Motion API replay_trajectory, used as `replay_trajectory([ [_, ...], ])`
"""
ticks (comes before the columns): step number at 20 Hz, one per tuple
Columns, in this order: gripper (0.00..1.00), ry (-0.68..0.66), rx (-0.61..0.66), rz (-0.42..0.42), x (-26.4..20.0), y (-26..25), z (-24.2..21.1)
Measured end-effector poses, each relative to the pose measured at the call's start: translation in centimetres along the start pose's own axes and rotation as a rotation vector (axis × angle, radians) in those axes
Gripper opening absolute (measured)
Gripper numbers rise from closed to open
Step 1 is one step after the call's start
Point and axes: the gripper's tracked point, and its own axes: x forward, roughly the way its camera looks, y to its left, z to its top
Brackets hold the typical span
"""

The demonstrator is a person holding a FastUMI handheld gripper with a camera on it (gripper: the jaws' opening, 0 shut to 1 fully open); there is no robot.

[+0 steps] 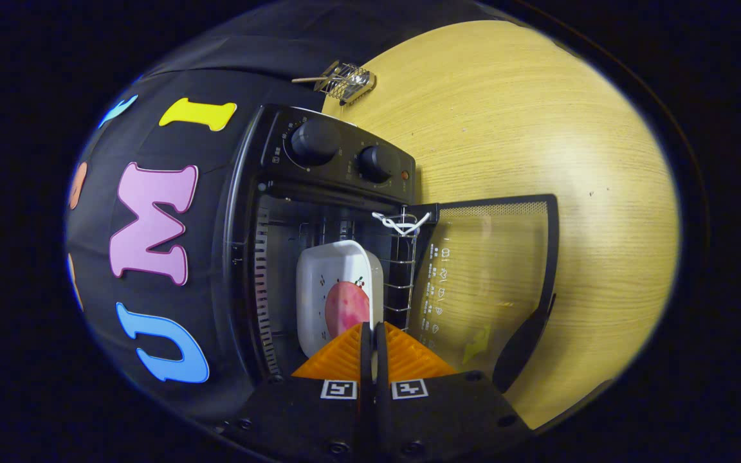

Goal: Open the toaster oven, put the food inside, and close the toaster oven door.

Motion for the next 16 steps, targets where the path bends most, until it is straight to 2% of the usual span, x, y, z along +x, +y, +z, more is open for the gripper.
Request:
replay_trajectory([
  [4, 0.05, -0.018, 0.014, -0.046, 1.0, 0.1, -0.7],
  [8, 0.06, 0.02, -0.009, -0.037, 1.4, -0.1, -1.4],
  [10, 0.08, 0.064, -0.011, -0.003, 1.3, 0.4, -2.1],
  [12, 0.27, 0.102, -0.017, 0.019, 0.7, 0.7, -2.5],
  [13, 0.49, 0.108, -0.031, 0.017, 0.4, 0.5, -2.5],
  [14, 0.59, 0.118, -0.046, 0.015, 0.1, 0.4, -2.6],
  [15, 0.81, 0.135, -0.059, 0.014, -0.4, 0.2, -2.7],
  [16, 0.9, 0.155, -0.065, 0.021, -1.1, 0.2, -3.0],
])
